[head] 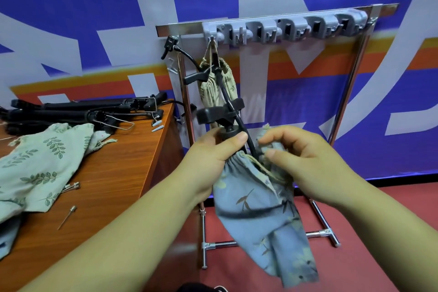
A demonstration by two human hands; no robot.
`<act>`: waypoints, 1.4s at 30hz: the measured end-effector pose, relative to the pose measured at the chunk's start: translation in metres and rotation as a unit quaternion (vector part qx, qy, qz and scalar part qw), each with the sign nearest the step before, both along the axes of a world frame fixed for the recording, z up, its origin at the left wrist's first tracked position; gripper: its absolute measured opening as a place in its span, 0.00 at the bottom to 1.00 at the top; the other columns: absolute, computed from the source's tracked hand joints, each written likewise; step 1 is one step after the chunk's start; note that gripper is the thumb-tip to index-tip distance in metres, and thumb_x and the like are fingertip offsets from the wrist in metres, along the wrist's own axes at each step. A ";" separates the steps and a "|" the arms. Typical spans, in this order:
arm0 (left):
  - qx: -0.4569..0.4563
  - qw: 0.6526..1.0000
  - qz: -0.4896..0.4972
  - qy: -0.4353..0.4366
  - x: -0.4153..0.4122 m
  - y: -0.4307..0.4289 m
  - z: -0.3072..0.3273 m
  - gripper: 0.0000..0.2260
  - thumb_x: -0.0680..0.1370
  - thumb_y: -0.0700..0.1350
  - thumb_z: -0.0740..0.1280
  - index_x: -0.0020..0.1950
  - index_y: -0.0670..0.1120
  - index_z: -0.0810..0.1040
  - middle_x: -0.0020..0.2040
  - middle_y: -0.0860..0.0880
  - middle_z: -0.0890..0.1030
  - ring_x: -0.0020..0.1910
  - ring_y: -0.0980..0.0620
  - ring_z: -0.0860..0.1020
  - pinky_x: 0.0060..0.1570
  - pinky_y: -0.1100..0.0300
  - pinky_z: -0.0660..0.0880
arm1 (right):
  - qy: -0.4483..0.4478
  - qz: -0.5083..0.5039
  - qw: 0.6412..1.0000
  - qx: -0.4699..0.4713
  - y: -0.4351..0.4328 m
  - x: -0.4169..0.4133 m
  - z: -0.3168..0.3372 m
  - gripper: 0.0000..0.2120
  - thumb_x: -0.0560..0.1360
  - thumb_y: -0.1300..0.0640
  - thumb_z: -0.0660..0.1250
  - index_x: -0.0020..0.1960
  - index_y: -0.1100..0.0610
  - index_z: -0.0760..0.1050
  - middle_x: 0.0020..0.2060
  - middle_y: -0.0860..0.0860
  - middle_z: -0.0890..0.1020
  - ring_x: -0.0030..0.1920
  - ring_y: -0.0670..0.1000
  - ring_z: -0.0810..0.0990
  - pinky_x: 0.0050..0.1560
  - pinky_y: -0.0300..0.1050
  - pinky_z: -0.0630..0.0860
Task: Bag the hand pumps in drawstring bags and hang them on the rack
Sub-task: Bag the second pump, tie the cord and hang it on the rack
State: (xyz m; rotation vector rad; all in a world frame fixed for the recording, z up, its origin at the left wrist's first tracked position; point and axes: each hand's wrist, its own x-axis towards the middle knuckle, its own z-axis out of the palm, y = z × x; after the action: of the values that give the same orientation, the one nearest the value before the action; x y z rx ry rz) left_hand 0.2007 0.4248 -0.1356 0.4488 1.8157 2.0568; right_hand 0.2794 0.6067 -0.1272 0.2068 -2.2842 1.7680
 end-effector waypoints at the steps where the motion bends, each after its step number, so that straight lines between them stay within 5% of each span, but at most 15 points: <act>1: -0.008 1.000 0.004 0.016 0.001 0.000 0.000 0.16 0.74 0.48 0.75 0.60 0.46 0.82 0.58 0.40 0.85 0.60 0.40 0.82 0.66 0.39 0.74 | -0.001 -0.028 0.999 -0.018 0.002 0.000 0.002 0.10 0.77 0.65 0.69 0.48 0.50 0.82 0.41 0.49 0.85 0.39 0.44 0.79 0.41 0.36 0.74; 4: -0.011 0.999 0.001 0.037 0.006 -0.002 0.004 0.04 0.75 0.42 0.75 0.49 0.47 0.86 0.56 0.39 0.85 0.57 0.42 0.84 0.65 0.43 0.76 | -0.017 -0.077 0.995 -0.060 0.008 0.001 0.011 0.08 0.76 0.65 0.70 0.49 0.53 0.83 0.47 0.55 0.86 0.41 0.45 0.80 0.43 0.41 0.76; 7: -0.022 0.997 0.003 0.072 0.007 -0.003 0.005 0.15 0.72 0.44 0.77 0.55 0.40 0.82 0.57 0.35 0.83 0.58 0.37 0.82 0.61 0.44 0.78 | -0.028 -0.080 0.996 -0.022 0.016 0.003 0.016 0.06 0.75 0.61 0.72 0.49 0.51 0.83 0.47 0.52 0.86 0.38 0.45 0.79 0.40 0.37 0.75; 9: -0.037 0.995 0.014 0.090 0.008 -0.002 0.003 0.21 0.71 0.46 0.77 0.59 0.37 0.79 0.58 0.33 0.82 0.59 0.35 0.81 0.62 0.42 0.78 | -0.054 -0.051 0.997 0.019 0.022 0.005 0.018 0.08 0.75 0.60 0.73 0.51 0.49 0.83 0.51 0.50 0.85 0.48 0.51 0.83 0.51 0.45 0.78; 12: -0.043 0.994 0.024 0.094 0.008 0.000 -0.001 0.16 0.71 0.52 0.76 0.55 0.48 0.83 0.57 0.39 0.84 0.59 0.39 0.82 0.65 0.39 0.75 | -0.106 0.024 0.990 0.094 0.031 0.009 0.019 0.13 0.74 0.61 0.74 0.53 0.45 0.81 0.52 0.47 0.85 0.54 0.54 0.83 0.61 0.55 0.79; 15: -0.057 0.993 0.030 0.100 0.008 0.000 -0.002 0.05 0.71 0.55 0.74 0.46 0.62 0.84 0.54 0.45 0.85 0.58 0.45 0.83 0.66 0.40 0.74 | -0.144 -0.003 0.960 0.241 0.038 0.014 0.018 0.13 0.71 0.51 0.76 0.52 0.39 0.80 0.48 0.42 0.84 0.43 0.45 0.84 0.48 0.44 0.81; 19: -0.027 0.995 0.021 0.091 0.008 -0.001 0.000 0.06 0.73 0.49 0.72 0.49 0.55 0.85 0.56 0.41 0.85 0.58 0.42 0.83 0.65 0.42 0.76 | -0.126 -0.105 0.916 0.367 0.044 0.016 0.015 0.10 0.70 0.42 0.73 0.50 0.39 0.78 0.35 0.41 0.79 0.32 0.41 0.78 0.34 0.37 0.73; 21: -0.002 0.997 0.020 0.076 0.008 -0.002 0.001 0.09 0.72 0.45 0.72 0.51 0.52 0.85 0.55 0.41 0.85 0.58 0.43 0.83 0.61 0.47 0.79 | -0.117 -0.116 0.921 0.354 0.047 0.016 0.013 0.09 0.71 0.41 0.73 0.50 0.39 0.79 0.34 0.41 0.78 0.31 0.42 0.76 0.33 0.37 0.71; 24: 0.027 0.999 0.005 0.042 0.007 -0.005 0.002 0.11 0.69 0.40 0.71 0.48 0.51 0.87 0.50 0.44 0.87 0.52 0.45 0.85 0.50 0.53 0.81 | -0.079 -0.139 0.927 0.338 0.050 0.015 0.011 0.10 0.69 0.40 0.72 0.50 0.37 0.79 0.47 0.41 0.76 0.45 0.40 0.76 0.44 0.40 0.71; 28: 0.039 0.999 0.005 0.020 0.006 -0.007 0.003 0.13 0.67 0.38 0.70 0.49 0.47 0.85 0.47 0.44 0.87 0.48 0.45 0.85 0.50 0.51 0.81 | -0.066 -0.134 0.944 0.295 0.049 0.009 0.012 0.11 0.72 0.41 0.71 0.54 0.38 0.77 0.57 0.38 0.73 0.47 0.37 0.73 0.51 0.41 0.68; 30: 0.059 0.998 0.003 0.005 0.005 -0.008 0.004 0.15 0.66 0.37 0.70 0.52 0.45 0.84 0.47 0.43 0.86 0.48 0.44 0.85 0.49 0.51 0.82 | -0.123 -0.096 0.958 0.242 0.047 0.004 0.013 0.10 0.74 0.43 0.71 0.55 0.39 0.77 0.55 0.38 0.77 0.48 0.34 0.75 0.49 0.36 0.69; 32: 0.080 0.997 -0.004 -0.012 0.004 -0.009 0.005 0.16 0.65 0.35 0.69 0.52 0.42 0.82 0.44 0.42 0.86 0.45 0.43 0.85 0.49 0.51 0.82 | -0.201 -0.047 0.970 0.128 0.045 0.001 0.012 0.08 0.77 0.47 0.69 0.55 0.45 0.79 0.47 0.41 0.82 0.38 0.37 0.77 0.40 0.32 0.72; 35: 0.106 0.992 -0.062 -0.032 0.000 -0.012 0.007 0.16 0.61 0.36 0.72 0.49 0.40 0.81 0.42 0.40 0.84 0.42 0.41 0.84 0.50 0.49 0.81 | -0.301 0.017 0.953 -0.028 0.045 0.004 0.008 0.11 0.80 0.52 0.67 0.57 0.58 0.78 0.38 0.49 0.81 0.33 0.46 0.76 0.32 0.38 0.73; 39: 0.127 0.983 -0.124 -0.054 -0.004 -0.014 0.006 0.22 0.53 0.40 0.78 0.45 0.41 0.81 0.44 0.42 0.80 0.41 0.42 0.81 0.45 0.51 0.80 | -0.323 0.071 0.939 -0.097 0.051 0.006 0.003 0.17 0.74 0.52 0.73 0.58 0.61 0.78 0.46 0.54 0.80 0.43 0.53 0.76 0.38 0.44 0.72; 42: 0.131 0.982 -0.123 -0.061 -0.005 -0.013 0.004 0.24 0.50 0.42 0.80 0.43 0.40 0.80 0.41 0.42 0.79 0.39 0.42 0.80 0.43 0.53 0.80 | -0.334 0.099 0.931 -0.106 0.053 0.006 0.007 0.17 0.69 0.53 0.76 0.57 0.55 0.80 0.44 0.55 0.79 0.36 0.49 0.76 0.35 0.42 0.71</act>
State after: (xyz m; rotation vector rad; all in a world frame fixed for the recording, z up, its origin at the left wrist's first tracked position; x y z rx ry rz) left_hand 0.1955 0.4120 -0.1312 0.5737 1.3506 2.1045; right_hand 0.2854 0.6596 -0.1198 -0.2600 -2.5276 2.4702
